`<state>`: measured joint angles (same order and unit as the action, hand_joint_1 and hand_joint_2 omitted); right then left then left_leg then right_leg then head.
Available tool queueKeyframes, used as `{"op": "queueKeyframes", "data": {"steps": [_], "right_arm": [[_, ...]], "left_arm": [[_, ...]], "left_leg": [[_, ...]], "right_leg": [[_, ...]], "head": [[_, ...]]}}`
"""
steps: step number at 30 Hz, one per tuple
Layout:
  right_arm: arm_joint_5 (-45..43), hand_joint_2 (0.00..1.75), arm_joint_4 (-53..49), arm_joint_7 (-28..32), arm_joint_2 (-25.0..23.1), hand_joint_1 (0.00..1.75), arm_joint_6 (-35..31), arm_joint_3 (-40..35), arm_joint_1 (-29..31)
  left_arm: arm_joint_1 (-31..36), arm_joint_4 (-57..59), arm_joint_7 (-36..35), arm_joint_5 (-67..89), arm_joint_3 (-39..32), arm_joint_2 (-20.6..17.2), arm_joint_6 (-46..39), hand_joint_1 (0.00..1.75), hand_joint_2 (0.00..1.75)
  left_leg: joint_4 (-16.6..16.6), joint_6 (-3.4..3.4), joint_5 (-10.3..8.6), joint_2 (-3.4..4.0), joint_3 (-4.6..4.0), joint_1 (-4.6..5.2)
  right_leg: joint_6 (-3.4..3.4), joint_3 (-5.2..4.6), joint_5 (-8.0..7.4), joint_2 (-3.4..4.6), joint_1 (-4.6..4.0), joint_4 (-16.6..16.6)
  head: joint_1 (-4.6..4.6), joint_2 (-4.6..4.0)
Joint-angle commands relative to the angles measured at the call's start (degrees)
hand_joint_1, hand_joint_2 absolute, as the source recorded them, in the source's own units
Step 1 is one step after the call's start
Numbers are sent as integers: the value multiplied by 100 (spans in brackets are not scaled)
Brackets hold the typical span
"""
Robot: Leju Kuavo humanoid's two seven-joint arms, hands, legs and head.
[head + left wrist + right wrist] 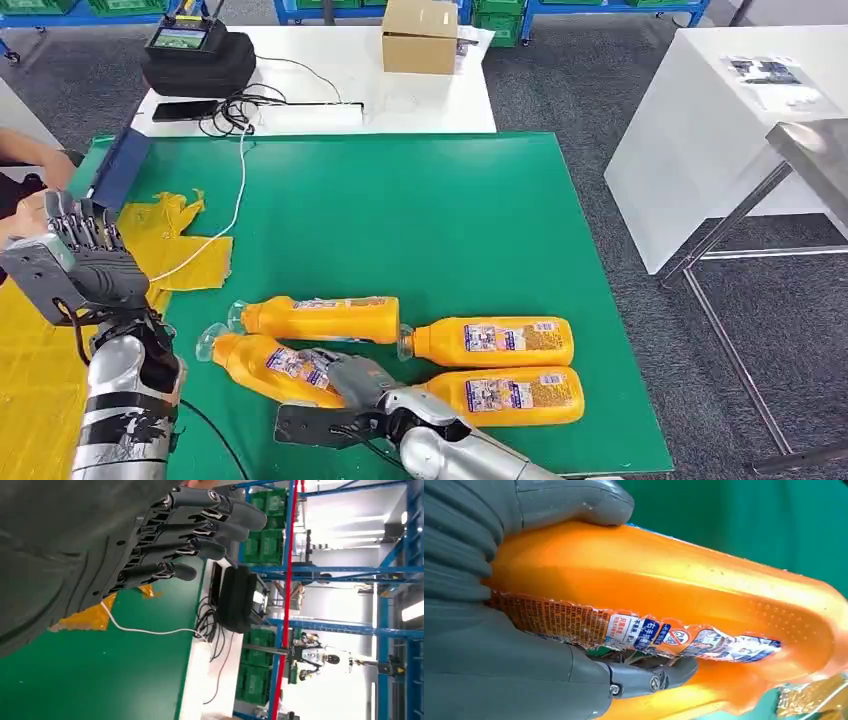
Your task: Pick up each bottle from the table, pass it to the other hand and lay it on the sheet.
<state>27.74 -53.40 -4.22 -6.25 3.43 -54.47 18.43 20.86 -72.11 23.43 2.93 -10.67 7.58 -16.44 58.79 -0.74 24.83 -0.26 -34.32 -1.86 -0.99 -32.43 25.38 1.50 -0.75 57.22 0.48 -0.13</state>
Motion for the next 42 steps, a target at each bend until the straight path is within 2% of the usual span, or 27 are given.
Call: {"op": "queueKeyframes", "data": {"steps": [1,5,7,8,10,12,15,18,21,34,35,38,42], "right_arm": [[-32,175,-82,-42,89,175,21,236,-303],[-32,175,-82,-42,89,175,21,236,-303],[-593,175,-341,439,123,175,-132,565,-337],[-1062,175,-876,745,166,175,-206,823,-527],[-1372,175,-1786,710,269,175,-242,925,-829],[-1503,175,-2163,684,284,175,-264,893,-989],[-1649,175,-2137,708,278,175,-235,828,-994],[-1702,175,-2131,795,269,175,-246,793,-1002],[-1744,175,-2459,962,275,175,-330,843,-1178],[-1749,175,-2511,976,295,175,-341,871,-1230],[-1466,175,-2971,1129,360,175,-401,1332,-1593],[-1295,175,-3359,1126,499,175,-462,1630,-1699],[-1042,175,-3815,1036,793,175,-506,2134,-1740]], "left_arm": [[225,433,-33,-27,-295,-9,23,0,0],[225,433,-33,-27,-295,-9,23,0,0],[265,445,-133,-252,-482,6,-130,0,0],[242,383,40,-288,-674,-60,-521,0,0],[149,245,81,-400,-973,-219,-632,0,0],[99,169,94,-387,-1174,-245,-620,0,0],[150,224,89,-299,-1190,-189,-591,0,0],[169,244,82,-205,-1088,-100,-596,0,0],[31,63,7,-148,-945,-36,-592,0,0],[-9,85,-34,-154,-932,-56,-527,0,0],[-698,-130,-747,-1405,145,-319,3422,0,175],[-1103,-426,-663,-1460,632,-224,4330,0,175],[-1440,-889,-541,-1537,985,-294,4606,0,175]], "left_leg": [[-19,18,-9,-5,-1,9],[-10,12,-5,-6,-15,6],[-20,18,-11,-10,-15,10],[-12,14,-8,-7,-23,8],[-16,17,-6,3,-22,10],[-13,17,-1,12,-29,11],[-20,15,-2,16,-37,11],[-17,16,-7,-15,-44,9],[-12,16,-6,-15,-57,9],[-8,9,-5,-13,-63,6],[-22,16,-10,-18,-50,12],[-15,14,-3,-9,-58,13],[-13,18,-3,-15,-62,22]], "right_leg": [[-11,1,-5,-19,7,-15],[-8,-13,-2,-15,5,-7],[-11,-12,-5,-25,9,-15],[-9,-20,-3,-20,7,-8],[-10,-23,-4,-12,9,-9],[-10,-30,-2,-4,9,-4],[-9,-40,-3,3,9,-7],[-11,-39,1,-26,8,-9],[-12,-49,0,-21,8,-5],[-7,-57,1,-17,5,-2],[-11,-43,-1,-29,10,-13],[-11,-54,2,-16,13,-8],[-14,-54,3,-23,18,-8]], "head": [[0,0],[0,0],[0,0],[0,0],[0,0],[0,0],[0,0],[0,0],[0,0],[0,0],[0,0],[0,0],[0,0]]}}
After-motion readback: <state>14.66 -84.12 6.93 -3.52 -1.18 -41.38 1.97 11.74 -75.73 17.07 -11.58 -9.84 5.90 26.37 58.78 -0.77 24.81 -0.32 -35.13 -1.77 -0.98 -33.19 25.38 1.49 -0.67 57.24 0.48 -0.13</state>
